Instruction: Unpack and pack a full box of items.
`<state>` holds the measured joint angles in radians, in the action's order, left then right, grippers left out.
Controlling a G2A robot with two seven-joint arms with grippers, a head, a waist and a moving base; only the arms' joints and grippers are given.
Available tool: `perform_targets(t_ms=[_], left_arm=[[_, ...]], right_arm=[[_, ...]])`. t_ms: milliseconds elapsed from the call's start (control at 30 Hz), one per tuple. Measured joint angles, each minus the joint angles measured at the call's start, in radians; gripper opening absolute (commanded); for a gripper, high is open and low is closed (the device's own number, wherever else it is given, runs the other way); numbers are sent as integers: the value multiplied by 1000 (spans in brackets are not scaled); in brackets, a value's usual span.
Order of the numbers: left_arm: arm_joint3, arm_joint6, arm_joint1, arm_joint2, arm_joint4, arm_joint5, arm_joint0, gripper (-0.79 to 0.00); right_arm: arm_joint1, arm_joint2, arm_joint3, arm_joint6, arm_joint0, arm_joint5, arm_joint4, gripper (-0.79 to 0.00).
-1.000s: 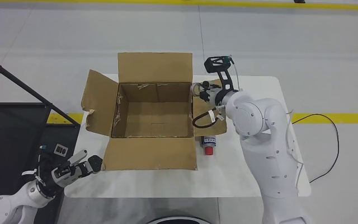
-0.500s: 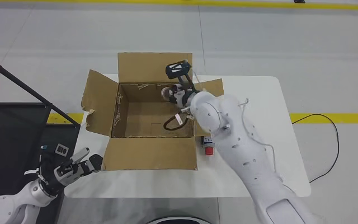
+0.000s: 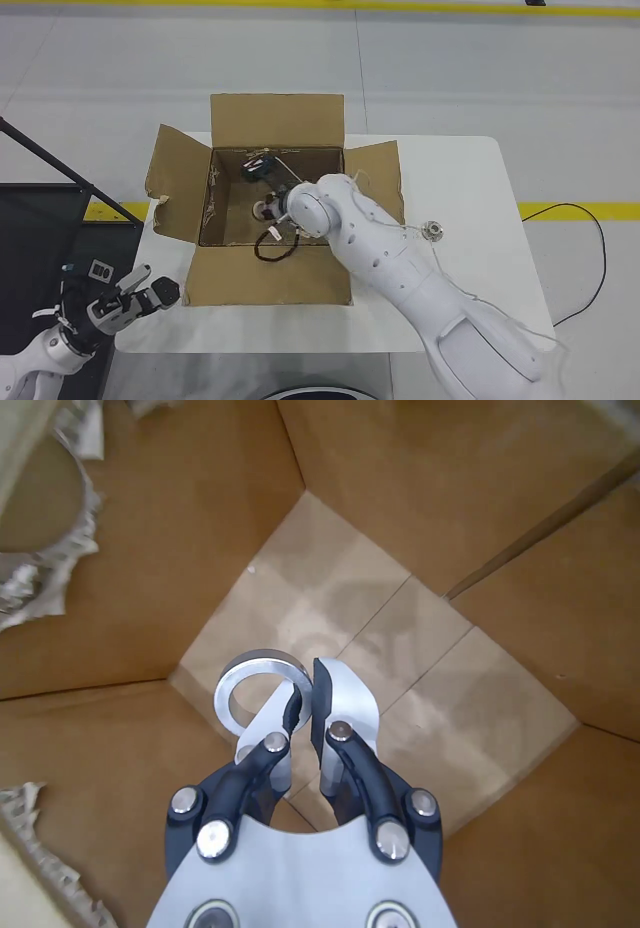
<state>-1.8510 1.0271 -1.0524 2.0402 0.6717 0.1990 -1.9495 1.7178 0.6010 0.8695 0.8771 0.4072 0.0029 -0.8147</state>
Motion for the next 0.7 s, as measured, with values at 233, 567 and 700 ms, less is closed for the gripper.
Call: perform_targets(t_ms=[233,567,700], left_arm=[[3,-5,-3,-11,-1,8,-3,0],[11,-9,-6,-7,5,16,-10,0],[19,-11,-8,-7,7,22,-10,0]], right_arm=[[59,-53,-131,-26,-32,18,9,-717],[105,-66,-242,-37,-66,6,4,-591],[116,-63,-269,-41,-75,2,3,-539]])
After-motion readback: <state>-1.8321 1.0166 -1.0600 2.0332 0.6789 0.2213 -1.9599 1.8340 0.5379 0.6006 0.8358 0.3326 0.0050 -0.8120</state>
